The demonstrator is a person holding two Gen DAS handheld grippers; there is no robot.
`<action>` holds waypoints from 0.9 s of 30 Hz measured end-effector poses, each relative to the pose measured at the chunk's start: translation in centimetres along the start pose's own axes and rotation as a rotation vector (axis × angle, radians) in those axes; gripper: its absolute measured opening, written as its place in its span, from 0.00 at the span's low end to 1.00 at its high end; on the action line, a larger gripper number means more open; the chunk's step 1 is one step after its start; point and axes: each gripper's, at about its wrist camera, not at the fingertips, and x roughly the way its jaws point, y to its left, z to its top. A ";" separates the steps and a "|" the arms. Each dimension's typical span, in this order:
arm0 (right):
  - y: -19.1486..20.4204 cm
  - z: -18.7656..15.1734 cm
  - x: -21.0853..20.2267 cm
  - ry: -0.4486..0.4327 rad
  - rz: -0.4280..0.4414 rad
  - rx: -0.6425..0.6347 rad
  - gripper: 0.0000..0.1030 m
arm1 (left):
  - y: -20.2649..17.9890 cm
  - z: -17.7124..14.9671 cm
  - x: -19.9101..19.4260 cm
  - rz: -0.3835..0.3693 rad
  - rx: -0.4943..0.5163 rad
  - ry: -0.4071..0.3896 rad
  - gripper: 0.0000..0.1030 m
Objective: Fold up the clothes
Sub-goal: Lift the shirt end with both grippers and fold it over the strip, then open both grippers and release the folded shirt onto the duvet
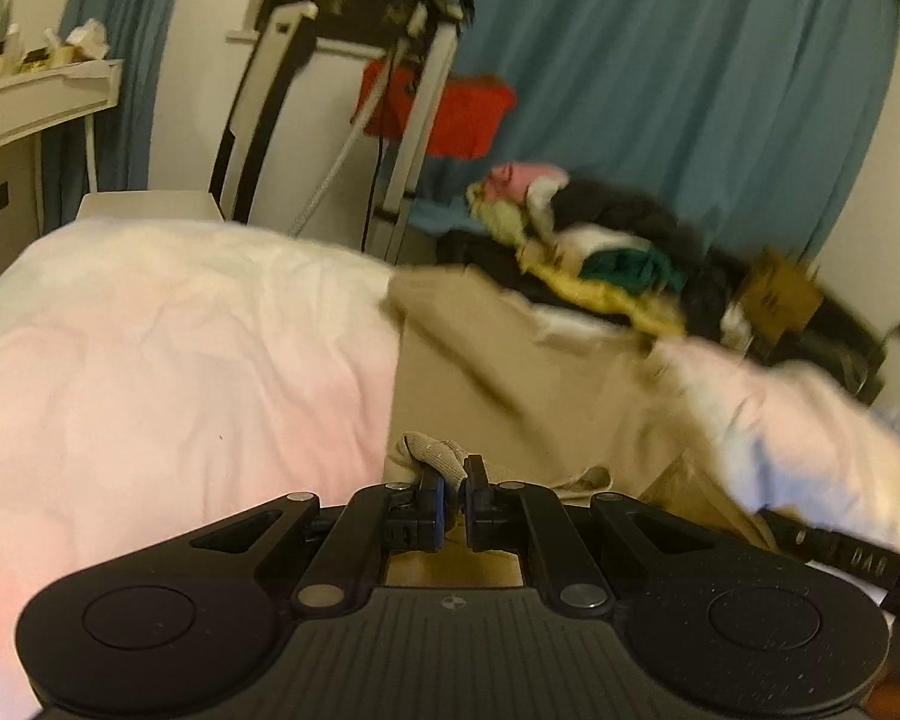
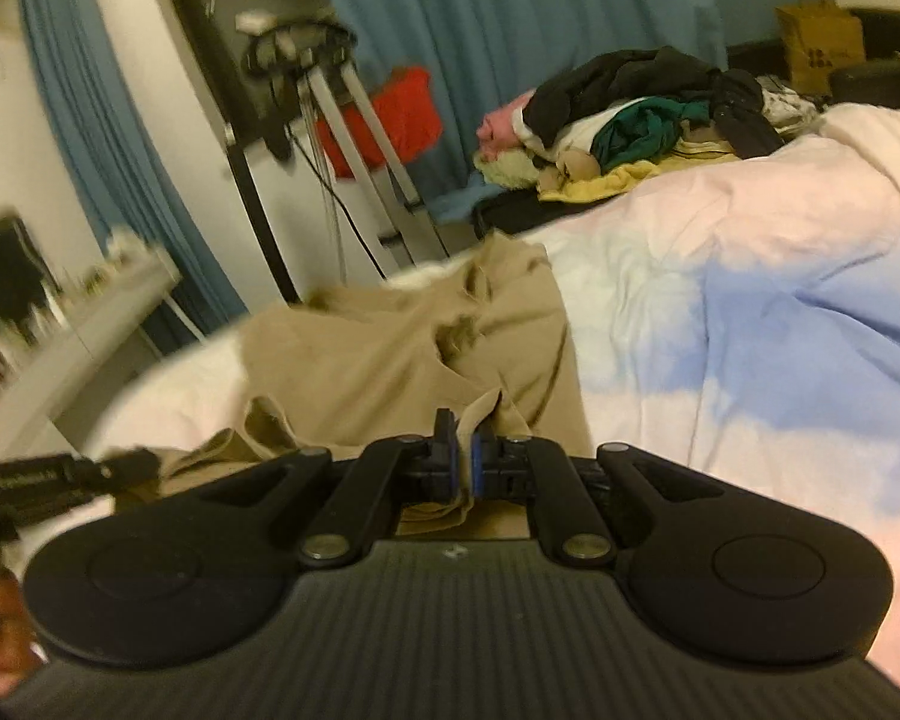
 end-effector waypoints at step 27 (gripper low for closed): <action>4.2 0.0 -15.0 -0.244 -0.003 -0.126 0.85 | -4.3 -2.6 -15.1 0.029 0.162 -0.237 1.00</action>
